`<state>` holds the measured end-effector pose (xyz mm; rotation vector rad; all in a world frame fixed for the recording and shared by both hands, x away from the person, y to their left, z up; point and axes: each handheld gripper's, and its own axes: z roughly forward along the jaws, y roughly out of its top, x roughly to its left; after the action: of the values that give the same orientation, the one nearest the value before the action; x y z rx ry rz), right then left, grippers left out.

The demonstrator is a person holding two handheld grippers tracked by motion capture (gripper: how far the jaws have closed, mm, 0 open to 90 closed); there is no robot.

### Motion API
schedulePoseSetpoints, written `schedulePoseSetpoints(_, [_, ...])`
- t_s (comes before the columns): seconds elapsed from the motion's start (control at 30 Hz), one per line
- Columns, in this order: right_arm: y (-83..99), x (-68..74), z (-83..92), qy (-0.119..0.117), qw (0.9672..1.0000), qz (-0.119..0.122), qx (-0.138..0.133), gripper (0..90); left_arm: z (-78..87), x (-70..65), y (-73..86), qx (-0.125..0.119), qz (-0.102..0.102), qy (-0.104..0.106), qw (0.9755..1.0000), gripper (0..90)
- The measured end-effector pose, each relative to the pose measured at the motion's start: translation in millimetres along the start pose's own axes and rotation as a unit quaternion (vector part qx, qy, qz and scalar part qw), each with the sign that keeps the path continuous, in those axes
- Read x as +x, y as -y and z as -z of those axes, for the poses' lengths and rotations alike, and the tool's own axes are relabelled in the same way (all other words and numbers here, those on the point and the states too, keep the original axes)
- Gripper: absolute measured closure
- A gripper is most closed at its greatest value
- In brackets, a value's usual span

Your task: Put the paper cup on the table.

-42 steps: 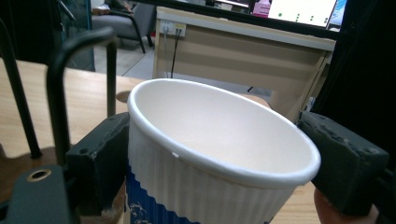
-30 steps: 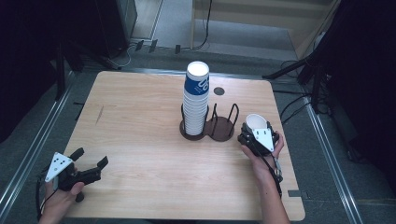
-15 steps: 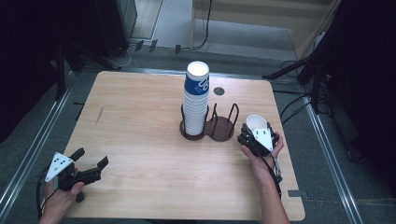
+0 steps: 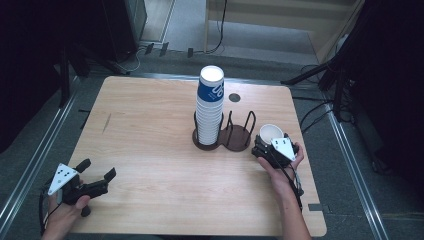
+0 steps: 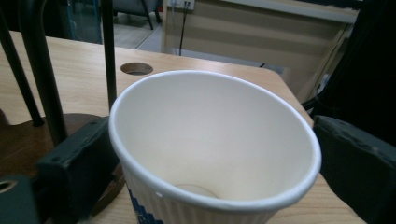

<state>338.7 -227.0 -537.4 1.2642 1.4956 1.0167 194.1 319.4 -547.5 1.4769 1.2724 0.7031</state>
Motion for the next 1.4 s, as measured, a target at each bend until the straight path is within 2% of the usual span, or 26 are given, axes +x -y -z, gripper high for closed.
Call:
schedulePoseSetpoints(0.03, [0.0,0.0,0.0,0.000,1.0000,0.000,0.000,2.0,0.0,0.0,0.0,0.000,0.000,0.000,1.0000,1.7])
schedulePoseSetpoints(0.1, [-0.8,-1.0,0.8,-0.015,0.9998,-0.012,0.003,0.0,-0.1,0.0,0.0,0.000,0.000,0.000,1.0000,1.7])
schedulePoseSetpoints(0.23, [-1.2,-2.2,4.0,-0.024,0.9996,-0.010,0.002,0.0,0.1,-0.4,0.1,0.001,-0.001,0.000,1.0000,1.7])
schedulePoseSetpoints(0.33, [-2.4,-5.2,7.7,-0.029,0.9993,-0.023,-0.003,0.0,0.3,-0.5,0.1,0.000,0.000,0.000,1.0000,1.6])
schedulePoseSetpoints(0.5, [-4.9,-8.6,17.1,-0.037,0.9991,-0.019,-0.010,0.0,-0.3,-0.7,0.4,0.004,-0.004,0.000,1.0000,1.6])
schedulePoseSetpoints(0.73, [-6.1,-10.1,25.8,-0.045,0.9984,-0.032,-0.012,0.0,-1.1,-1.2,1.3,0.005,-0.007,-0.003,1.0000,1.7])
schedulePoseSetpoints(0.87, [-9.8,-10.6,34.1,-0.053,0.9980,-0.026,-0.021,0.0,-1.2,-1.0,1.7,0.006,-0.008,-0.004,0.9999,1.7])
schedulePoseSetpoints(1.07, [-17.9,-9.5,52.8,-0.066,0.9968,-0.034,-0.028,0.0,-2.0,-1.5,2.4,0.007,-0.010,-0.005,0.9999,1.7])
schedulePoseSetpoints(1.4, [-14.7,-15.5,74.7,-0.082,0.9954,-0.033,-0.035,0.0,-2.1,-1.6,2.8,0.008,-0.012,-0.005,0.9999,1.6])
